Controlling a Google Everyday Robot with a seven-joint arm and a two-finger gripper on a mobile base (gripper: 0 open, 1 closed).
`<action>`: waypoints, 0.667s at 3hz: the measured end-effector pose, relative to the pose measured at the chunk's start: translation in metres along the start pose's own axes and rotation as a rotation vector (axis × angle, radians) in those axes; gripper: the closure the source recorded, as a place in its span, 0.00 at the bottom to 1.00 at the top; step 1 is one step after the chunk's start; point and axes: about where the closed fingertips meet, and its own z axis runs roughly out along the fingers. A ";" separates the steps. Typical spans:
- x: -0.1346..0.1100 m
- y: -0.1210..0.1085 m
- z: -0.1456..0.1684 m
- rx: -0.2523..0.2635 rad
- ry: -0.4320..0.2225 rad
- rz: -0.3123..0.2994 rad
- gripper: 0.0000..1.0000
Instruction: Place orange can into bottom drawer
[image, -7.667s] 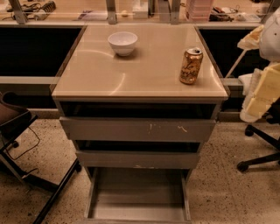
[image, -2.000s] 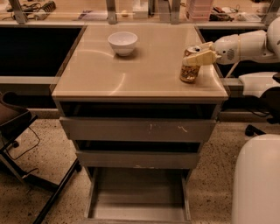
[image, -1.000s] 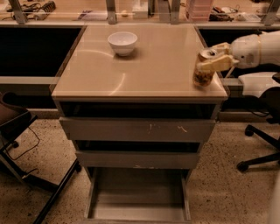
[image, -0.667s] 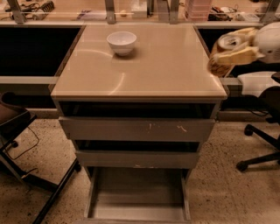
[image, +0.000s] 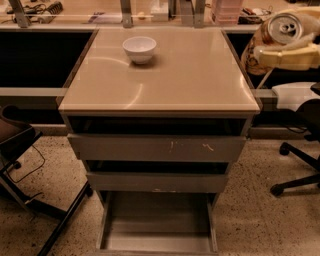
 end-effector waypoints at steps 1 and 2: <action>0.026 0.023 -0.021 0.007 0.039 0.058 1.00; 0.026 0.023 -0.021 0.007 0.040 0.058 1.00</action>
Offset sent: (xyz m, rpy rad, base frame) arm -0.0204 -0.0139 -0.0306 0.0089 0.0624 -0.0279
